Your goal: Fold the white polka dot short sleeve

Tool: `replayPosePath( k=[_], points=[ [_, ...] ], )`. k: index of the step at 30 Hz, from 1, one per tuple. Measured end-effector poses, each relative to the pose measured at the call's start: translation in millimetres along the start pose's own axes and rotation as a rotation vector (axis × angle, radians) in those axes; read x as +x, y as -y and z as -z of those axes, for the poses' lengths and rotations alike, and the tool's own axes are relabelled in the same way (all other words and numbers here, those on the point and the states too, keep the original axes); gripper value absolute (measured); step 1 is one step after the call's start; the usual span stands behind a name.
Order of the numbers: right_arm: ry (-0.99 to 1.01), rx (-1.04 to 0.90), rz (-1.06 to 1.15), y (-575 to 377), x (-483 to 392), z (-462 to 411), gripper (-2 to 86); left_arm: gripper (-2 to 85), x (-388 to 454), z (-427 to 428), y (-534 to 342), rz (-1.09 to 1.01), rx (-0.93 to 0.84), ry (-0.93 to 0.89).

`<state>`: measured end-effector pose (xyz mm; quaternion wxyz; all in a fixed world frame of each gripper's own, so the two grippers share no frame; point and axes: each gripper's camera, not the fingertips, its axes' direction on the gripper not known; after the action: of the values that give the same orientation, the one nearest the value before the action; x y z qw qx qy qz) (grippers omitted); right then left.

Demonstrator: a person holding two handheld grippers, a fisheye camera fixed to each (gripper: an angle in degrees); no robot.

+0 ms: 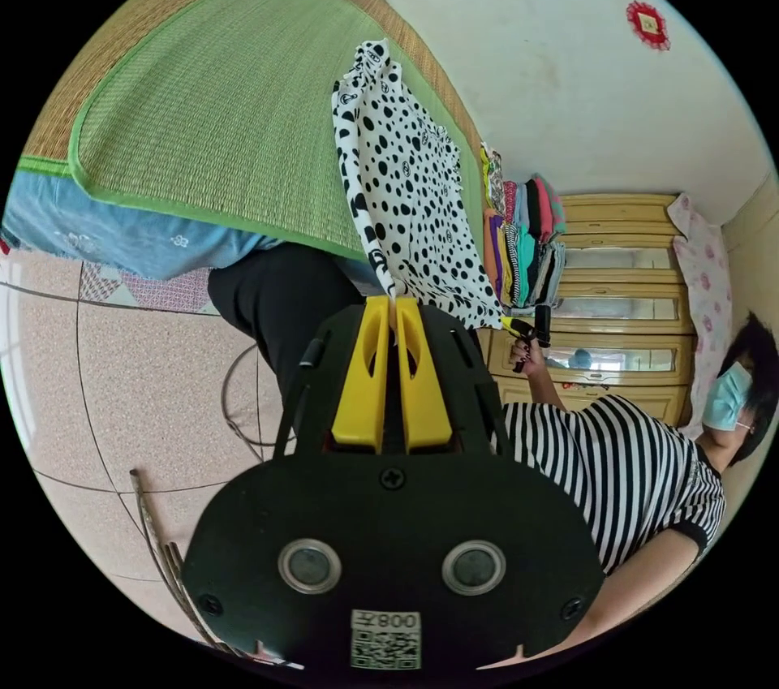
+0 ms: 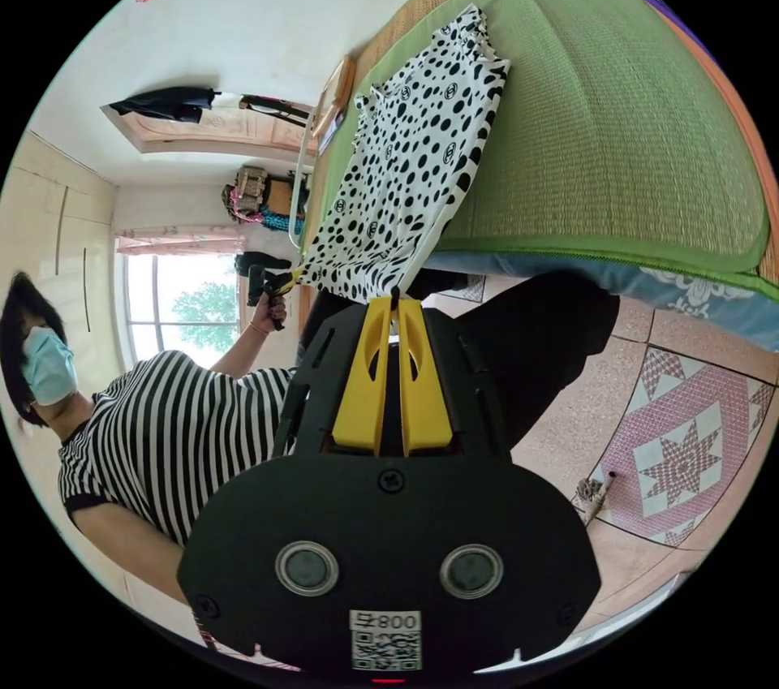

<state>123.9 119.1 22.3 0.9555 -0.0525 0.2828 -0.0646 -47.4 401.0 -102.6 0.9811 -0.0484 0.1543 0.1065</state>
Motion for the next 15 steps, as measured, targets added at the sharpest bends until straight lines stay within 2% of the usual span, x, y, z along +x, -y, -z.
replayPosePath(
  k=[15],
  points=[
    [0.084, 0.074, 0.000, -66.8, 0.9, 35.7, 1.1, 1.2, 72.5, -18.8, -111.5, -0.026, -0.009, -0.057]
  ],
)
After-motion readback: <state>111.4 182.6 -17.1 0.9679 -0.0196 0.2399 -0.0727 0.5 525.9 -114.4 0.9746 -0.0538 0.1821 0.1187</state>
